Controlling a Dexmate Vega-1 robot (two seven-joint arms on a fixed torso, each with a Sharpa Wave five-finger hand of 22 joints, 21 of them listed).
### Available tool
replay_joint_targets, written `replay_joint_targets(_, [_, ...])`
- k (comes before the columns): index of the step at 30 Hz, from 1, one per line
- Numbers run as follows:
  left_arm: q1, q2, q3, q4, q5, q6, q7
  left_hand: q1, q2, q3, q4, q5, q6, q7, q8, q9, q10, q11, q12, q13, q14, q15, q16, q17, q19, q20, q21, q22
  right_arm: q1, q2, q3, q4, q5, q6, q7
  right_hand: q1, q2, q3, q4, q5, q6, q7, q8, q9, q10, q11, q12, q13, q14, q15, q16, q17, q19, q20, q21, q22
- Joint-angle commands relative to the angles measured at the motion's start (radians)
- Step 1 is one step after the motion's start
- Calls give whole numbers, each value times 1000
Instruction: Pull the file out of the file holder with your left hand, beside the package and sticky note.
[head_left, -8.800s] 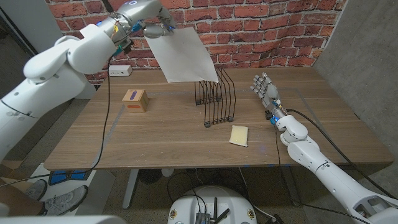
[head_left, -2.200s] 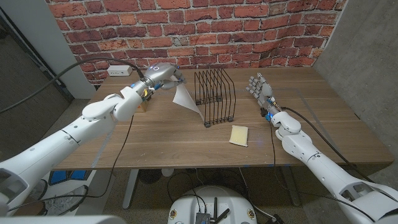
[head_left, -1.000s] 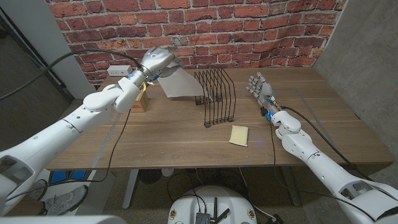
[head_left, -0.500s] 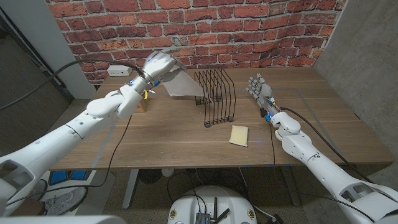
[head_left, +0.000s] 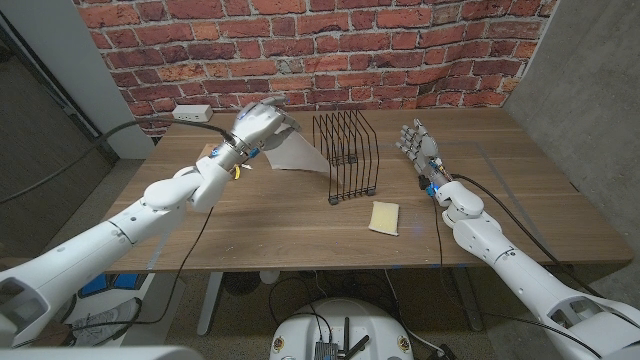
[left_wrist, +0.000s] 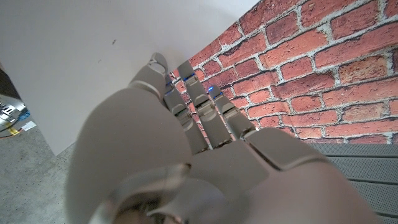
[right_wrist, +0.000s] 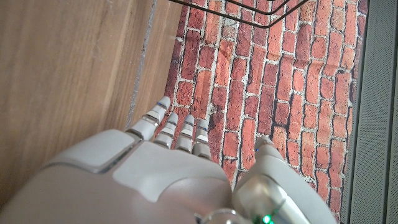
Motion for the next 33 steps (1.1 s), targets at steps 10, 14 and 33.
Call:
replay_joint_targets(10, [62,-3,8,-16,-59,-6,-54,9,4,-3,-4,6,0,7,-1,2,13,2,6,5,-1,-94,-1,2,5,-161,-2,3,9,7,-2,12,-2,0,-2,2,52,1,0,6,9,-3,6,6,8,-1,3,3,10,3,6,2,8,3,6,4])
replay_joint_targets(14, [80,-2,1,-30,-78,6,-78,9,3,-3,-4,7,0,8,-1,2,13,2,6,4,-2,-94,-1,2,6,-161,-2,3,7,7,-1,9,-2,-2,-7,2,53,1,0,6,9,-3,6,6,7,0,3,3,10,3,6,2,8,4,6,4])
replay_joint_targets(33, [198,16,-38,-116,-148,86,-164,10,3,-3,-3,8,-4,9,-3,2,11,3,4,4,-4,-94,-3,2,8,-161,-1,3,16,12,-4,19,-2,0,0,2,53,2,1,6,10,-3,6,6,7,-1,3,3,10,5,6,2,9,3,6,4])
